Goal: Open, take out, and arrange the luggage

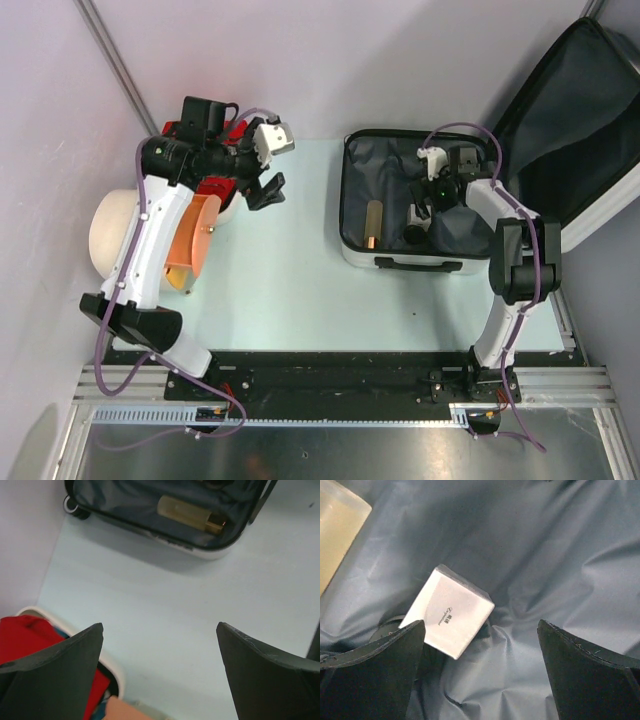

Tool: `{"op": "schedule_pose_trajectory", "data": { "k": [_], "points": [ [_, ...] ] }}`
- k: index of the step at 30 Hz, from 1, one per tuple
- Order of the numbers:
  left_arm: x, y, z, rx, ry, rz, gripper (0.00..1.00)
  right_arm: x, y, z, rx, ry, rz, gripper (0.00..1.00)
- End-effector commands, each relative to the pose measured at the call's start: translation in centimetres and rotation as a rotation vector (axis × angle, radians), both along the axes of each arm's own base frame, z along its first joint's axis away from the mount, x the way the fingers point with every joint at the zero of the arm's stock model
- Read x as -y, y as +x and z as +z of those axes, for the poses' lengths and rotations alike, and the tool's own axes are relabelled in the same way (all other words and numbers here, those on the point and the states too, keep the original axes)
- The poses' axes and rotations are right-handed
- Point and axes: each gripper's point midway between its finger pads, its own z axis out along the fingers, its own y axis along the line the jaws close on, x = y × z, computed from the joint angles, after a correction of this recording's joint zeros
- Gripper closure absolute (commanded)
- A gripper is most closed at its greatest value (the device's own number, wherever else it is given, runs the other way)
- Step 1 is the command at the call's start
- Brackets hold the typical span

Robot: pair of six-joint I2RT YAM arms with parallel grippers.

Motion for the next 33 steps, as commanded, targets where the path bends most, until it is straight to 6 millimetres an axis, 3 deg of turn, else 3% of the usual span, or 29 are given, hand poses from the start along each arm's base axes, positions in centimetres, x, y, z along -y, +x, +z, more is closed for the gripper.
{"op": "schedule_pose_trajectory", "data": {
  "k": [1, 6, 10, 15, 19, 20, 23, 25, 28, 33],
  "points": [
    [2.5, -1.4, 2.7, -0.084, -0.193, -0.02, 0.0, -0.9, -1.2, -0.8, -0.042, 0.004, 0.118, 0.0],
    [2.9, -0.9, 2.8, -0.096, -0.223, -0.013, 0.0, -2.0, -1.6, -1.6, -0.004, -0.001, 0.362, 0.0],
    [3.3, -1.0, 3.2, -0.1, -0.245, -0.025, 0.0, -1.5, -0.5, -3.1, 0.052, -0.105, 0.503, 0.0],
    [3.2, -0.8, 3.0, -0.105, -0.245, -0.004, 0.0, -1.3, -1.2, -4.8, 0.035, -0.16, 0.637, 0.03],
    [3.2, -0.8, 2.5, -0.124, -0.249, 0.014, 0.0, -1.9, -0.9, -3.6, 0.074, -0.137, 0.65, 0.23],
    [3.2, -0.6, 2.5, -0.127, -0.261, 0.027, 0.0, -2.3, -1.0, -3.1, 0.085, -0.119, 0.661, 0.35],
    [3.4, -0.4, 2.8, -0.13, -0.297, 0.043, 0.0, -2.9, -1.5, -1.6, 0.09, -0.097, 0.691, 0.49],
    [3.4, -0.3, 2.9, -0.124, -0.306, 0.042, 0.0, -3.2, -1.6, -1.2, 0.076, -0.08, 0.711, 0.43],
    [3.6, 0.2, 3.1, -0.121, -0.319, 0.048, 0.0, -3.1, -2.2, -2.4, 0.003, -0.067, 0.723, 0.23],
    [3.6, 0.9, 4.0, -0.089, -0.338, 0.077, 0.0, -2.7, -1.2, -3.4, -0.041, -0.083, 0.709, 0.21]
  ]
}}
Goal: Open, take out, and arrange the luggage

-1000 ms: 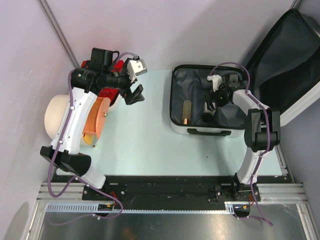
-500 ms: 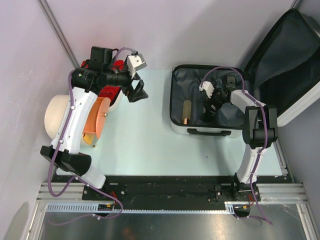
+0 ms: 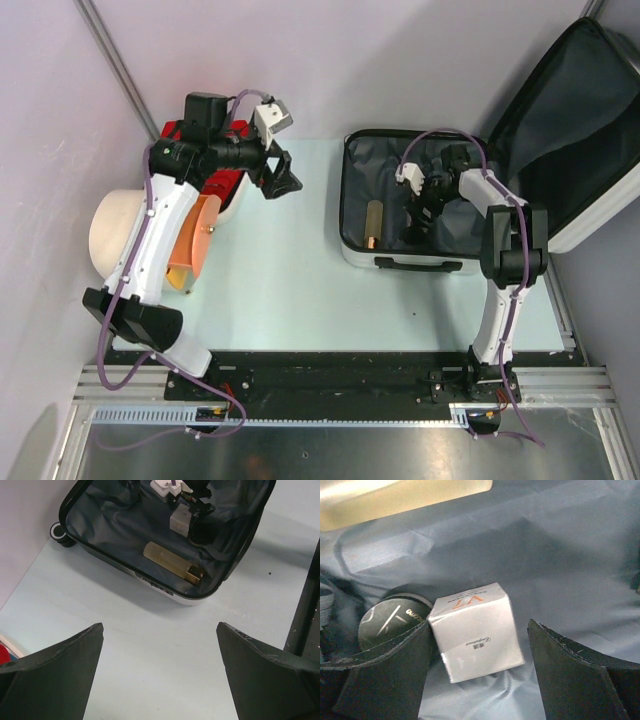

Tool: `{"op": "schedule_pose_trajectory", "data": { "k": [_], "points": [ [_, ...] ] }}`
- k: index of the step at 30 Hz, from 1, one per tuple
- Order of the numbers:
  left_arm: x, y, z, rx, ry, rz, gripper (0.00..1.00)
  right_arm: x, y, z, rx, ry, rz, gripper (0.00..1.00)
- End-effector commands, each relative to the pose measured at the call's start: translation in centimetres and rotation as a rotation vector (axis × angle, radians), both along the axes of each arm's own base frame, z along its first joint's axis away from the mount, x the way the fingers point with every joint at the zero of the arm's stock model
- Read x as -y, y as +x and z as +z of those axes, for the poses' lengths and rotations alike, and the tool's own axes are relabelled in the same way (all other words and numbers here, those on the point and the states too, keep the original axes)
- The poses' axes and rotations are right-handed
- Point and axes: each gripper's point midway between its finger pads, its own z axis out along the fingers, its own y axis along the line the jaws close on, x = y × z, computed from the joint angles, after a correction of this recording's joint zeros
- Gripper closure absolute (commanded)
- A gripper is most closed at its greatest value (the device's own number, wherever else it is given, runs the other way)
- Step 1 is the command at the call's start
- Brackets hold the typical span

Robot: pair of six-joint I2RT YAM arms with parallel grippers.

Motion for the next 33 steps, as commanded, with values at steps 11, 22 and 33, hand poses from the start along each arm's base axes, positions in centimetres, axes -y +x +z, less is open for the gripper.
{"op": "schedule_pose_trajectory", "data": {
  "k": [11, 22, 33],
  "points": [
    [-6.1, 3.3, 10.4, 0.182, -0.372, 0.36, 0.0, -5.7, 0.7, 7.0, 0.093, 0.059, 0.082, 0.72],
    [-10.0, 2.8, 6.8, 0.19, -0.22, 0.501, 0.0, -20.3, -3.9, 16.7, 0.21, 0.23, 0.273, 0.74],
    [-12.4, 3.2, 1.5, 0.044, -0.122, 0.597, 0.0, -31.3, -8.6, 9.4, 0.187, 0.14, 0.461, 0.75]
  ]
}}
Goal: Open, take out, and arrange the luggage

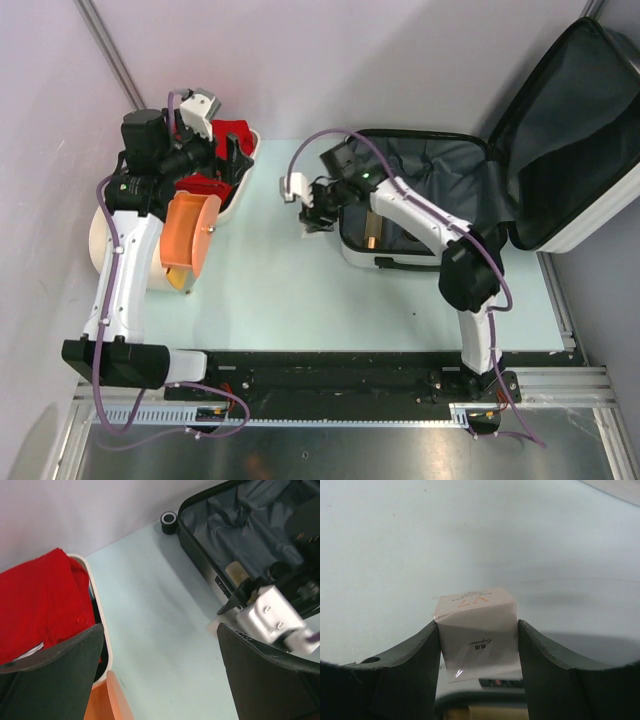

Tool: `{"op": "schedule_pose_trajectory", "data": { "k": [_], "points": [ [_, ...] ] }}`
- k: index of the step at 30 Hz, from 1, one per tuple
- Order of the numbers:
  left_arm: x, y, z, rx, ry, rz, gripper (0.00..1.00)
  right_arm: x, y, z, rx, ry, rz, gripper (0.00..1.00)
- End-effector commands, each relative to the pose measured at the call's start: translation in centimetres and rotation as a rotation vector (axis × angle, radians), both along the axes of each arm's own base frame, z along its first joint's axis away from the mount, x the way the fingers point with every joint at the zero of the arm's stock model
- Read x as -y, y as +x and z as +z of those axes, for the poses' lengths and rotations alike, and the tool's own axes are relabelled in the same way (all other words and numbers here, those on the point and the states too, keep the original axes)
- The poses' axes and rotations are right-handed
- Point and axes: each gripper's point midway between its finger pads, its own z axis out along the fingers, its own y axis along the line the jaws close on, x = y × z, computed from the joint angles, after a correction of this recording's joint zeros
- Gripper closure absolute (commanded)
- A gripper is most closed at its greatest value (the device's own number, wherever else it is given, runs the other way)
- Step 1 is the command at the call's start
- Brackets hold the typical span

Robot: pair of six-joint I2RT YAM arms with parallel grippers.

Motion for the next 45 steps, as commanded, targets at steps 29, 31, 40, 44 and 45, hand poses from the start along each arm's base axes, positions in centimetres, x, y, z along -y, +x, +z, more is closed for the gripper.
{"op": "schedule_pose_trajectory", "data": {
  "k": [29, 31, 40, 44, 45],
  "points": [
    [3.3, 1.1, -11.0, -0.246, 0.442, -0.189, 0.0, 8.8, 5.3, 11.6, -0.034, 0.415, -0.369, 0.0],
    [5.4, 0.2, -14.2, -0.313, 0.496, -0.266, 0.0, 11.7, 6.3, 11.8, -0.076, 0.437, -0.451, 0.0],
    [10.3, -2.2, -24.4, -0.556, 0.57, -0.469, 0.0, 21.5, 8.1, 10.1, -0.211, 0.458, -0.707, 0.0],
    [12.5, -2.5, -26.8, -0.595, 0.578, -0.5, 0.0, 21.9, 7.4, 8.6, -0.247, 0.438, -0.723, 0.0],
    [12.6, -2.6, -27.3, -0.601, 0.58, -0.503, 0.0, 22.0, 7.5, 8.6, -0.244, 0.436, -0.723, 0.0]
  ]
}}
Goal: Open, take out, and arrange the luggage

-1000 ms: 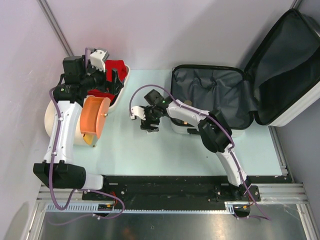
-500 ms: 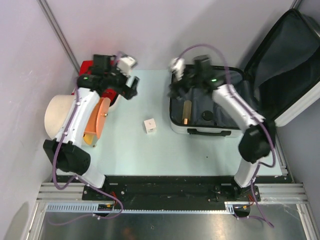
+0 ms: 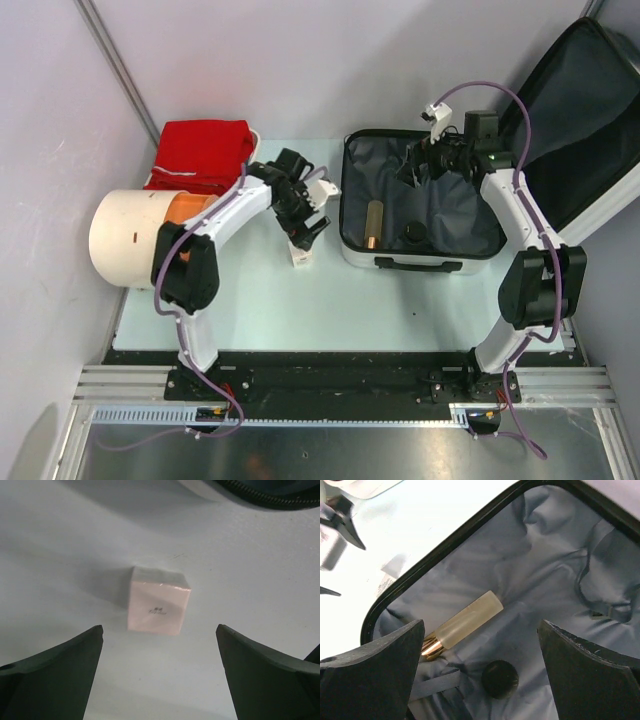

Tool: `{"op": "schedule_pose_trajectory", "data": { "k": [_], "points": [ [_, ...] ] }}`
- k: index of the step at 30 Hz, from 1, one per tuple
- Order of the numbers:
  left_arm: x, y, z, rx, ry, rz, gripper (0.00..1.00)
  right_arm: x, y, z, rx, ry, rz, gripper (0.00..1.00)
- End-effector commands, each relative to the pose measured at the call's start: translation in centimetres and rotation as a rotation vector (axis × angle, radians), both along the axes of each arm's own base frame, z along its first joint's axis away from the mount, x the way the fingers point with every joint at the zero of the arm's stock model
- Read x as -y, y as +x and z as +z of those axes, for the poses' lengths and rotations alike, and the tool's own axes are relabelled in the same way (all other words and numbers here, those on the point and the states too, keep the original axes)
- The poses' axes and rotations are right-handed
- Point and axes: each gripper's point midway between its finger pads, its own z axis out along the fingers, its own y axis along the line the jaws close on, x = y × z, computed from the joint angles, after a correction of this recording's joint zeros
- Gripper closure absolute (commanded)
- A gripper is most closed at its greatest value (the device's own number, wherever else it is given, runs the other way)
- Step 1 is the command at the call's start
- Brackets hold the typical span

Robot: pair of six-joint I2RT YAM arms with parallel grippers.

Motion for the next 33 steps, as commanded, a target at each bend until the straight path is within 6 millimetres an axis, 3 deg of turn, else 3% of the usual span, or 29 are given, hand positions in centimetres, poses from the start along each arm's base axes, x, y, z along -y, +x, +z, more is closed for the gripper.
{"op": "schedule_pose_trajectory", "data": {
  "k": [1, 6, 13, 16, 22, 25, 26, 28, 29, 32, 33],
  "points": [
    [1.9, -0.1, -1.0, 0.007, -0.005, -0.035, 0.0, -0.6, -1.3, 1.0, -0.012, 0.035, 0.03, 0.0],
    [1.5, 0.1, -4.0, -0.009, 0.046, -0.028, 0.0, -0.4, -1.4, 0.7, -0.028, 0.032, 0.028, 0.0],
    [0.8, 0.2, -6.2, 0.011, 0.106, -0.062, 0.06, -0.3, -1.1, 0.4, -0.043, 0.033, 0.027, 0.01],
    [0.9, -0.1, -6.6, 0.013, 0.11, -0.089, 0.14, -0.4, -1.1, 0.2, -0.052, 0.037, 0.031, 0.01],
    [0.5, -0.5, -6.5, 0.028, 0.126, -0.119, 0.42, -0.3, -1.0, 0.2, -0.054, 0.039, 0.03, 0.01],
    [0.3, -0.6, -3.8, 0.092, 0.111, -0.127, 0.56, -0.4, -1.0, 0.4, -0.049, 0.039, 0.03, 0.02],
    [0.1, -0.8, -1.7, 0.136, 0.087, -0.136, 0.61, -0.4, -1.0, 0.4, -0.05, 0.04, 0.03, 0.02],
    [-0.4, -1.9, 0.7, 0.154, 0.078, -0.146, 0.66, -0.3, -1.1, 0.5, -0.051, 0.044, 0.028, 0.02],
    [-0.6, -2.0, 3.6, 0.21, 0.054, -0.14, 0.67, -0.3, -1.0, 0.5, -0.052, 0.045, 0.029, 0.02],
    [-2.3, -3.4, 7.8, 0.243, 0.05, -0.103, 0.71, -0.5, -1.1, 0.6, -0.053, 0.055, 0.031, 0.02],
    [-2.6, -3.5, 11.3, 0.313, 0.01, -0.078, 0.7, -0.5, -1.1, 0.5, -0.059, 0.057, 0.028, 0.02]
  ]
}}
